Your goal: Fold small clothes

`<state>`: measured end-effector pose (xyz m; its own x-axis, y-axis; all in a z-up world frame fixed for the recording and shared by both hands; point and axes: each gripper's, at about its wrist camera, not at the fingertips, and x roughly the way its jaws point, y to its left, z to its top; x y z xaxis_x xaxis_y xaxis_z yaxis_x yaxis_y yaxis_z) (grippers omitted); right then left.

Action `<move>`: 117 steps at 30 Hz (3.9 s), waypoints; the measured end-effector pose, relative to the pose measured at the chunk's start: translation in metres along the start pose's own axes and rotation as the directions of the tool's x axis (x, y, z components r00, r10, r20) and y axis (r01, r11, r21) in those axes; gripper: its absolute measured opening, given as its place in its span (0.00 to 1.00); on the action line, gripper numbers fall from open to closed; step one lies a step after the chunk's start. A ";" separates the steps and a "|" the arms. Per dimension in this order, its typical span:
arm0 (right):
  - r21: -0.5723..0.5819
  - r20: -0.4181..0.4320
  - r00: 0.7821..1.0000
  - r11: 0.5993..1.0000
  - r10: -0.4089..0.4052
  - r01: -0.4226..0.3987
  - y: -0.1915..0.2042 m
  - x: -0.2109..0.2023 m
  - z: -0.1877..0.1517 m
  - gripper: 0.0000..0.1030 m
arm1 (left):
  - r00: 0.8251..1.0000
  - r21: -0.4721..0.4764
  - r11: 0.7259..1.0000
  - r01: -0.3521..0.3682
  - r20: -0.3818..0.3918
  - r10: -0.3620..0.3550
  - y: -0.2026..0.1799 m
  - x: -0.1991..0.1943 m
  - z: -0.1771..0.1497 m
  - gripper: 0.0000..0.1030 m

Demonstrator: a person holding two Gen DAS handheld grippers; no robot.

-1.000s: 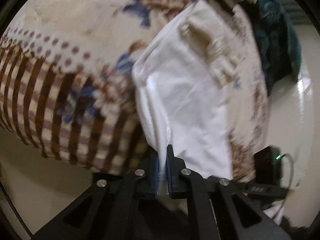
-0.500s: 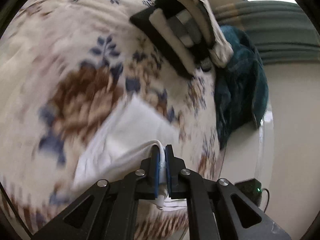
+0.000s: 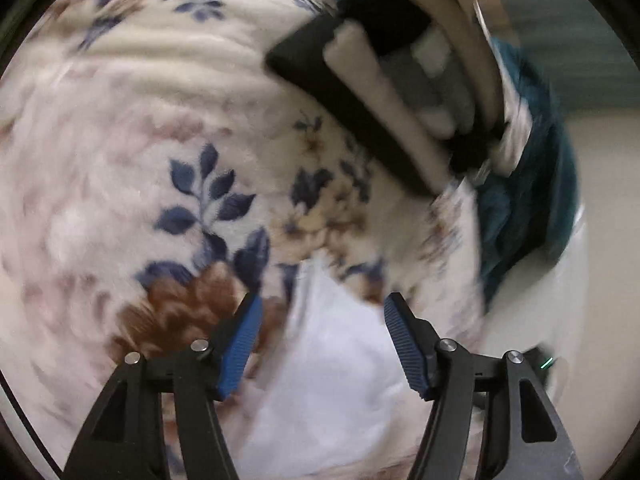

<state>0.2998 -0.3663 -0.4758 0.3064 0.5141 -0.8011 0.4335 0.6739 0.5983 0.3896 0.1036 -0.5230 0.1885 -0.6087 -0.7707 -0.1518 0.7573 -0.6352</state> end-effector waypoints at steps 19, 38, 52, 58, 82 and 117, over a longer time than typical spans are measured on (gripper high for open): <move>-0.035 0.049 0.995 0.996 -0.084 0.086 0.006 0.036 0.004 0.02 | 0.984 0.064 0.982 -0.178 0.038 0.176 0.002 0.037 0.001 0.03; 0.066 -0.180 0.983 0.996 -0.044 0.056 -0.027 0.083 0.042 0.02 | 0.981 0.195 0.962 -0.191 -0.001 0.195 -0.012 0.049 0.014 0.02; -0.036 -0.176 0.981 0.997 -0.075 0.070 -0.015 0.047 0.019 0.54 | 0.990 0.025 0.996 -0.090 -0.110 0.093 0.030 0.026 -0.028 0.54; 0.046 -0.293 0.956 0.999 0.002 0.012 -0.053 0.052 -0.029 0.54 | 0.990 0.031 0.996 -0.079 -0.115 0.082 0.029 0.031 -0.072 0.19; 0.057 -0.373 0.927 0.998 0.022 0.000 -0.067 0.052 -0.074 0.51 | 0.985 -0.084 0.996 -0.015 -0.174 0.000 0.057 0.008 -0.131 0.39; 0.008 -0.386 0.895 0.971 0.224 -0.240 -0.060 0.110 -0.057 0.30 | 0.978 0.052 0.988 0.147 -0.154 -0.138 0.016 0.063 -0.065 0.34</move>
<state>0.2593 -0.3198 -0.5988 0.0447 0.8159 -0.5765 0.3543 0.5266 0.7728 0.3359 0.0623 -0.5851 0.0556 -0.7364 -0.6743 -0.0714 0.6706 -0.7383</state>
